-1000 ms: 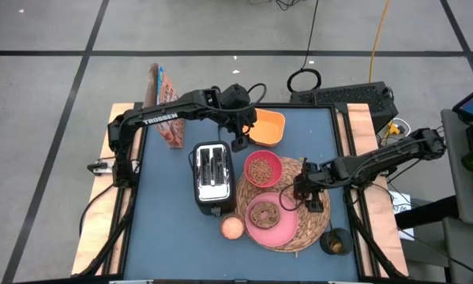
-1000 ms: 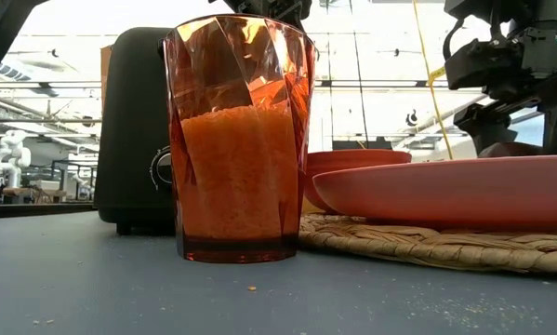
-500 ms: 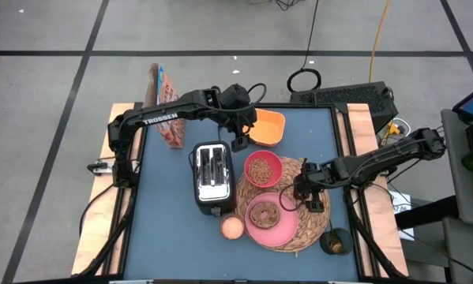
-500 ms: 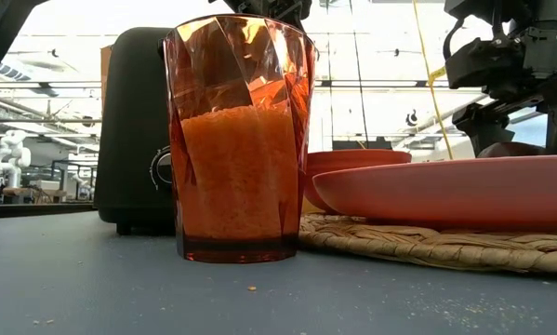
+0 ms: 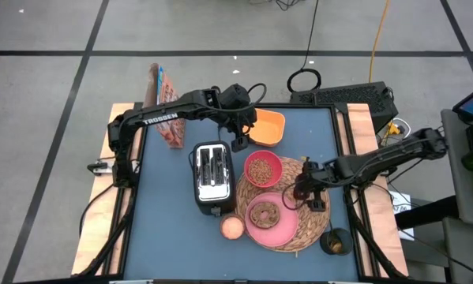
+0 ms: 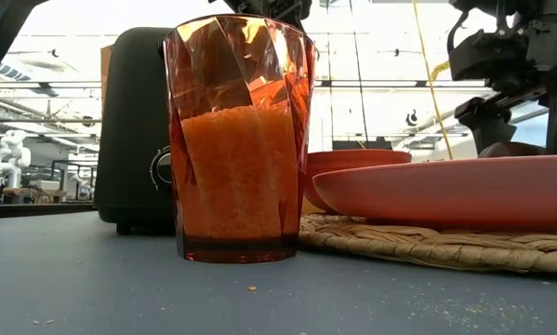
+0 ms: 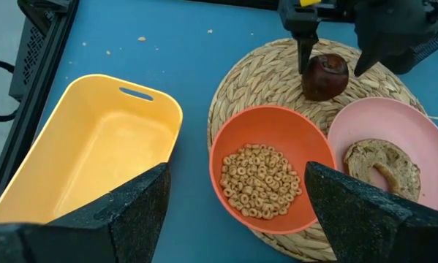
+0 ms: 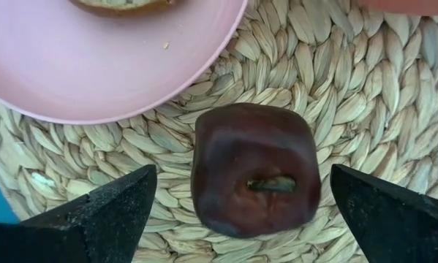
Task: Arrange a breakfast setting
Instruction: Put the gold spoon on the table mat
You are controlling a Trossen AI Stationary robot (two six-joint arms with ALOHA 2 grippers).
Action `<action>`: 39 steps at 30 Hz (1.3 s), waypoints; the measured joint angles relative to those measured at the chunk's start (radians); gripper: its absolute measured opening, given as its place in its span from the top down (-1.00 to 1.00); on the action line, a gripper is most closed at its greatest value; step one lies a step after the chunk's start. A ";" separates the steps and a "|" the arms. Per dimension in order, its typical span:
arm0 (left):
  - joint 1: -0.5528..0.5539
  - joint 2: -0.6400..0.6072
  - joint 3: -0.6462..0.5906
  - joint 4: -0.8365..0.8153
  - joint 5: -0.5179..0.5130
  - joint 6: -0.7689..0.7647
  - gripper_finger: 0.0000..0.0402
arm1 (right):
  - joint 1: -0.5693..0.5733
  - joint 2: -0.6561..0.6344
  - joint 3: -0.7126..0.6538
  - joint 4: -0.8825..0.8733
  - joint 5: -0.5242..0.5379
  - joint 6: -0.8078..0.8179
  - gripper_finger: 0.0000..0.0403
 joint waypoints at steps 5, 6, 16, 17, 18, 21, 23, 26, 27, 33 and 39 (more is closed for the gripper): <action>0.000 0.000 0.000 0.000 0.000 -0.004 -0.59 | 0.000 -0.060 0.000 -0.014 0.000 0.001 -0.98; 0.000 0.000 0.000 0.000 0.000 -0.005 -0.59 | 0.000 -0.072 0.000 -0.016 0.000 -0.001 -0.98; 0.000 0.000 0.000 0.000 0.000 -0.011 -0.59 | 0.000 -0.218 0.000 -0.035 -0.001 0.002 -0.98; 0.000 0.000 0.000 0.000 0.000 -0.011 -0.59 | 0.000 -0.234 0.000 -0.035 -0.001 0.002 -0.98; 0.000 0.000 0.000 0.000 0.000 -0.012 -0.59 | 0.000 -0.249 0.000 -0.035 -0.001 0.002 -0.98; 0.000 0.000 0.000 0.000 0.000 -0.012 -0.59 | 0.000 -0.296 0.000 -0.035 -0.001 0.002 -0.98; 0.000 0.000 0.000 0.000 0.000 -0.011 -0.59 | 0.000 -0.328 0.000 -0.035 -0.001 0.002 -0.98; 0.000 0.000 0.000 0.001 0.000 -0.012 -0.59 | -0.001 -0.377 0.000 -0.035 -0.002 0.002 -0.98; 0.000 0.000 0.000 0.001 0.000 -0.011 -0.59 | 0.000 -0.393 0.000 -0.035 -0.002 0.002 -0.98; 0.000 0.000 0.000 0.005 0.000 -0.011 -0.59 | 0.000 -0.487 0.000 -0.034 -0.003 0.071 -0.98; 0.000 0.000 0.000 0.009 0.000 -0.041 -0.59 | 0.000 -0.570 0.000 -0.035 -0.132 0.186 -0.98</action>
